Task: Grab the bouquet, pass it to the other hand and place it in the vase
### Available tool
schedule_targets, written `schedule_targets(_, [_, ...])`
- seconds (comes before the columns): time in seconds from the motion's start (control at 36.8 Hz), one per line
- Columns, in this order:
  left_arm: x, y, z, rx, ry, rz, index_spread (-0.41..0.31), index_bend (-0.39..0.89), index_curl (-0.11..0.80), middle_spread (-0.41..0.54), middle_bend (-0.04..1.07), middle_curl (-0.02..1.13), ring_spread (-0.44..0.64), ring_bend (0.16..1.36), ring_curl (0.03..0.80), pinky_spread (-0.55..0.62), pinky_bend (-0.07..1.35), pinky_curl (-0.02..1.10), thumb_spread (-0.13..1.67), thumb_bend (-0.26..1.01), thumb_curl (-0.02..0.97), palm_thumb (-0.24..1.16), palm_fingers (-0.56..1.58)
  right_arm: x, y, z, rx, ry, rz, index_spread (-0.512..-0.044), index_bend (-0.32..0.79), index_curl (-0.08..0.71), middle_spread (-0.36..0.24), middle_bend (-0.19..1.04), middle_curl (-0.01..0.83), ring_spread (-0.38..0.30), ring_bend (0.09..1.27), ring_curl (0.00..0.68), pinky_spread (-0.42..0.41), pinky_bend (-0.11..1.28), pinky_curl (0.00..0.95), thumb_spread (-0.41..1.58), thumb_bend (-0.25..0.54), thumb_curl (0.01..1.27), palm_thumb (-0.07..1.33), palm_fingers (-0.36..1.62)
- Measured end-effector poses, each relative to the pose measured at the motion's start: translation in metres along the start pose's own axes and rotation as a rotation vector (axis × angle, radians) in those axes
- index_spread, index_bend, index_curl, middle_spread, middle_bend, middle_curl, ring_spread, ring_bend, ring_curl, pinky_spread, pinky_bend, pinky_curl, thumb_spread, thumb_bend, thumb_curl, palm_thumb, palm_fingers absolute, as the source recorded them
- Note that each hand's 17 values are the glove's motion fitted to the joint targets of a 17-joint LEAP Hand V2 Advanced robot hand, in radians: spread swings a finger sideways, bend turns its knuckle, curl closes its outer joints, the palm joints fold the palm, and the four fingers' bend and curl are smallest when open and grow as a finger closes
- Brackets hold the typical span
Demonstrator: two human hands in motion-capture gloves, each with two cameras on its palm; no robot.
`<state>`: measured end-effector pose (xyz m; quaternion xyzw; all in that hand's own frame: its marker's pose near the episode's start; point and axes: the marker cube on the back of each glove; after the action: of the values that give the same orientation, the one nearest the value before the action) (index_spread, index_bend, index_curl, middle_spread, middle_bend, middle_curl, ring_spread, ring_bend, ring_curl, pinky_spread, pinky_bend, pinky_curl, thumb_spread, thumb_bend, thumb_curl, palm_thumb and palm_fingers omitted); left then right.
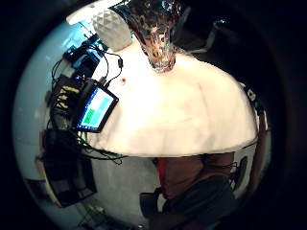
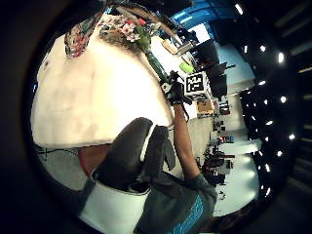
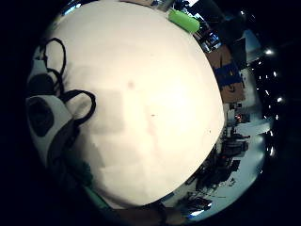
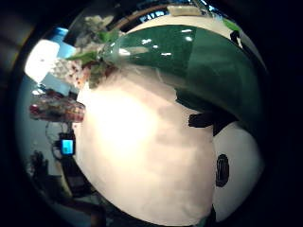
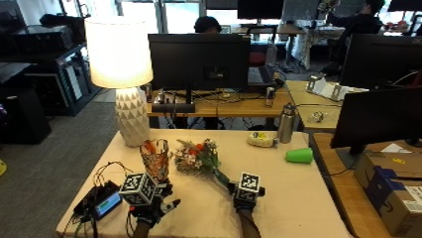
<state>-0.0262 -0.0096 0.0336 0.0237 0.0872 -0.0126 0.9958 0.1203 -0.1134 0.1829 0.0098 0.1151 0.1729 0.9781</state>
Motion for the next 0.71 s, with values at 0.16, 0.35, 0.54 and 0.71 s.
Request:
schedule_targets(0.16, [0.016, -0.021, -0.018, 0.027, 0.010, 0.027, -0.090, 0.12, 0.234, 0.085, 0.19, 0.36, 0.21, 0.61, 0.295, 0.40, 0.45, 0.35, 0.96, -0.03, 0.292, 0.11, 0.36, 0.004, -0.001, -0.027, 0.052, -0.241, 0.013, -0.261, 0.15, 0.296, -0.177, 0.63, 0.536, -0.187, 0.90, 0.518, -0.279, 0.67, 0.444, 0.73, -0.028, 0.56, 0.99, 1.40])
schedule_targets(0.35, [0.068, -0.058, -0.069, 0.124, 0.183, 0.144, -0.090, 0.12, 0.234, 0.075, 0.19, 0.36, 0.20, 0.61, 0.295, 0.39, 0.45, 0.35, 0.96, -0.02, 0.296, 0.12, 0.38, -0.008, 0.010, -0.096, 0.186, -0.644, -0.059, -0.260, 0.17, 0.330, -0.183, 0.68, 0.560, -0.196, 0.93, 0.534, -0.296, 0.71, 0.462, 0.66, -0.026, 0.59, 0.99, 1.37])
schedule_targets(0.54, [0.117, -0.081, -0.084, 0.137, 0.739, 0.196, -0.075, 0.09, 0.225, 0.060, 0.21, 0.37, 0.18, 0.62, 0.299, 0.37, 0.47, 0.35, 0.98, 0.00, 0.309, 0.20, 0.42, -0.029, 0.039, -0.130, 0.213, -0.980, -0.198, -0.259, 0.17, 0.358, -0.185, 0.70, 0.572, -0.199, 0.95, 0.539, -0.302, 0.73, 0.470, 0.63, -0.028, 0.62, 0.99, 1.36])
schedule_targets(0.71, [0.154, -0.098, -0.069, 0.055, 1.064, 0.203, -0.051, 0.08, 0.208, 0.034, 0.23, 0.38, 0.14, 0.64, 0.306, 0.33, 0.49, 0.36, 0.99, 0.01, 0.331, 0.32, 0.46, -0.051, 0.058, -0.141, 0.224, -1.195, -0.364, -0.259, 0.17, 0.378, -0.185, 0.70, 0.577, -0.200, 0.97, 0.542, -0.304, 0.73, 0.473, 0.62, -0.028, 0.64, 0.98, 1.35])
